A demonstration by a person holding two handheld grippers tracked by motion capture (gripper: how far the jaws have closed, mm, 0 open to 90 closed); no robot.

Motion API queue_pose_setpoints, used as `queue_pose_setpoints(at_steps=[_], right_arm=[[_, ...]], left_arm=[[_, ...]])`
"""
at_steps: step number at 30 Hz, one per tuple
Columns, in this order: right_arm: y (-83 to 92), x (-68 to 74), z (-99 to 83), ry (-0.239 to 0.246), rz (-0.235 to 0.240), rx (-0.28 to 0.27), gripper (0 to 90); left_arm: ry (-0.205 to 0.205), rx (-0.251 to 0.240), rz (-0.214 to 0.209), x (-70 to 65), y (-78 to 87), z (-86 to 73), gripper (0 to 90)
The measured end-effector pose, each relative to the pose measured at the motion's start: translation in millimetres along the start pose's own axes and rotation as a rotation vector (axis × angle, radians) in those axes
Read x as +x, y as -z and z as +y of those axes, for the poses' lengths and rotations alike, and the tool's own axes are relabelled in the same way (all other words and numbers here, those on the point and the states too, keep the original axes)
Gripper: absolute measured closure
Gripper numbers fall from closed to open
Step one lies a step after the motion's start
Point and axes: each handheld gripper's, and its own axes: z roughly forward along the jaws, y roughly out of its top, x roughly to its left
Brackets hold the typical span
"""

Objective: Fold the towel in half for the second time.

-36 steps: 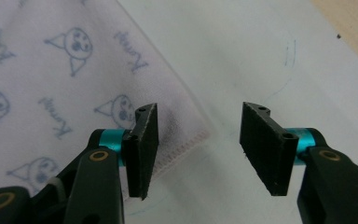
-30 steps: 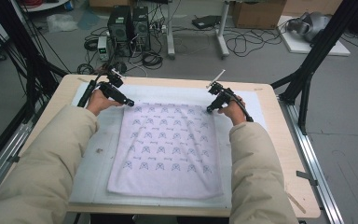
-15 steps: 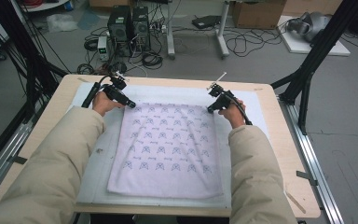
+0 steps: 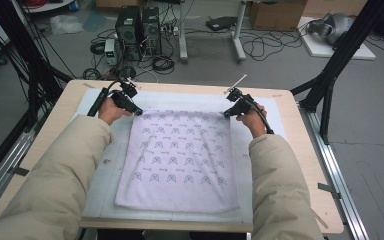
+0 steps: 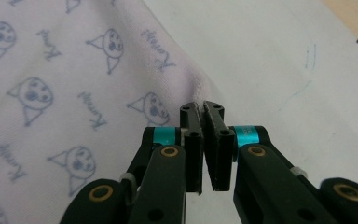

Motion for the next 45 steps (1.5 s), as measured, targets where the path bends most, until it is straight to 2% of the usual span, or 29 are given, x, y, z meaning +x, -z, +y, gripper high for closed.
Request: queue_pose_setpoints(at_steps=[4,9,11,17,21,22,25,28,34,35,37,40,43,45], right_arm=[[14.2,1.1,-1.2,0.003,0.010,-0.032,87.1],[37.2,8.7,-1.8,0.017,0.006,-0.072,87.1],[46.7,12.8,-2.0,0.038,-0.005,-0.083,87.1],[76.8,20.3,-0.5,0.047,-0.047,-0.162,87.4],[90.9,23.0,1.9,0.069,-0.087,-0.214,87.4],[93.6,23.2,2.0,0.059,-0.086,-0.226,87.4],[97.3,22.4,1.3,0.045,-0.077,-0.251,87.4],[98.9,23.6,-0.1,0.049,-0.071,-0.240,87.4],[106.3,28.6,-10.5,0.057,-0.028,-0.267,87.3],[108.0,29.5,-12.4,0.062,-0.021,-0.280,87.3],[114.0,33.4,-19.5,0.065,0.007,-0.313,87.3],[121.1,40.8,-29.0,0.073,0.041,-0.325,87.3],[127.8,50.6,-37.0,0.102,0.061,-0.347,87.3],[131.0,57.7,-43.8,0.119,0.075,-0.342,87.3]], left_arm=[[-0.019,-0.026,-0.010,-1.4,16.1,0.1,84.9],[-0.078,-0.056,-0.015,-8.8,42.0,1.1,84.9],[-0.099,-0.084,-0.006,-11.9,52.7,2.1,85.1],[-0.106,-0.162,0.006,-13.3,78.3,3.0,85.3],[-0.125,-0.221,0.012,-12.4,91.9,3.4,85.3],[-0.120,-0.231,0.008,-11.5,94.7,3.6,85.3],[-0.128,-0.232,0.005,-12.0,100.3,5.0,85.3],[-0.142,-0.220,-0.006,-14.9,101.4,4.3,85.2],[-0.179,-0.208,-0.028,-22.9,108.7,-2.2,85.1],[-0.174,-0.225,-0.037,-25.3,111.5,-5.2,85.1],[-0.179,-0.226,-0.051,-28.6,115.7,-10.9,85.1],[-0.212,-0.217,-0.057,-35.8,120.1,-20.1,85.1],[-0.225,-0.222,-0.073,-44.3,126.3,-28.9,85.1],[-0.242,-0.225,-0.087,-49.9,129.9,-35.9,85.1]])
